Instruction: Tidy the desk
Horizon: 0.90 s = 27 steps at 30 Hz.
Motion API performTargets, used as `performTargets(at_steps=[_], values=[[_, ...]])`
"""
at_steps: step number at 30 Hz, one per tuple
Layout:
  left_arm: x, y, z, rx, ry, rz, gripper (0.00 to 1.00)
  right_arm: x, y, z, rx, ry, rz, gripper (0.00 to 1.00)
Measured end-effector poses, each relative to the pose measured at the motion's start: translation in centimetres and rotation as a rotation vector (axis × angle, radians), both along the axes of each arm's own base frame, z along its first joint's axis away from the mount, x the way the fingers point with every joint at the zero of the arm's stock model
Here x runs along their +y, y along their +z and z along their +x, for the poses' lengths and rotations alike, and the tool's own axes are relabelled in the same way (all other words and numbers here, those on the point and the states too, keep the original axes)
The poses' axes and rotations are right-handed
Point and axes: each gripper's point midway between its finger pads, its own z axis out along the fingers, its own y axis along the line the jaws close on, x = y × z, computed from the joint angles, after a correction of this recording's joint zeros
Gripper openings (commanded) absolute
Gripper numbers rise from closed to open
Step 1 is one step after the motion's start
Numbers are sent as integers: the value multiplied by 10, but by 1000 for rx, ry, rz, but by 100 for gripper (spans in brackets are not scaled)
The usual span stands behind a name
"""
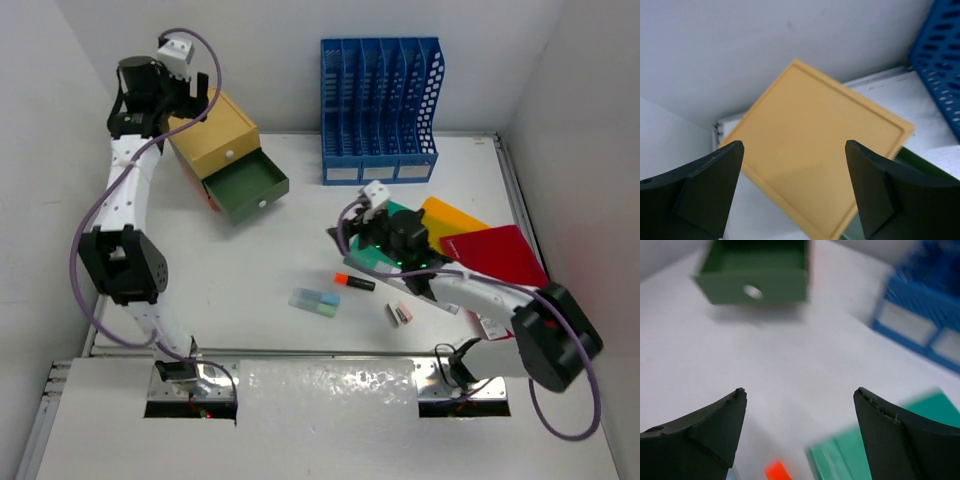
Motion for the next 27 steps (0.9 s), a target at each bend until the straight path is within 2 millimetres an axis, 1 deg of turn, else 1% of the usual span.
performTargets(at_steps=[2, 3, 4, 5, 6, 7, 8, 9, 10, 11, 12, 13, 15, 16, 17, 19, 20, 22, 24, 27], values=[[-14, 37, -19, -65, -47, -2, 72, -43, -17, 3, 87, -98, -10, 85], [-24, 54, -30, -93, -67, 7, 71, -67, -28, 3, 134, -160, -13, 86], [-37, 73, -43, -125, -88, 30, 72, -87, -36, 2, 168, -210, -17, 86], [-59, 87, -55, -148, -129, 52, 73, -109, -44, 0, 202, -274, -15, 87], [-91, 97, -69, -167, -194, 71, 74, -127, -51, -3, 233, -326, -11, 88], [-125, 100, -83, -174, -269, 87, 75, -143, -57, -7, 261, -372, -7, 88], [-162, 98, -98, -172, -358, 95, 78, -155, -60, -10, 280, -406, -3, 88], [-205, 86, -116, -154, -464, 110, 78, -167, -62, -13, 300, -443, 5, 89], [-239, 69, -132, -122, -558, 127, 79, -177, -62, -14, 311, -475, 13, 89], [-269, 47, -147, -81, -642, 149, 80, -188, -62, -14, 321, -510, 25, 89], [-294, 17, -163, -21, -720, 181, 80, -201, -61, -14, 329, -551, 42, 89], [-313, -16, -175, 49, -782, 223, 81, -212, -61, -14, 336, -587, 57, 90], [-340, -81, -198, 184, -883, 310, 81, -236, -65, -17, 357, -662, 89, 90], [-349, -113, -210, 253, -927, 359, 82, -245, -71, -20, 372, -693, 100, 90], [-356, -139, -221, 313, -966, 399, 82, -255, -77, -24, 393, -727, 111, 90], [-367, -183, -242, 413, -1036, 479, 83, -269, -91, -33, 435, -778, 126, 90], [-374, -201, -254, 449, -1074, 512, 83, -276, -97, -37, 452, -802, 133, 90], [-384, -224, -270, 492, -1132, 555, 83, -283, -106, -45, 481, -831, 138, 90], [-393, -240, -282, 517, -1176, 576, 83, -284, -109, -50, 491, -833, 140, 90], [-396, -258, -288, 553, -1205, 589, 82, -283, -103, -50, 471, -828, 143, 90]])
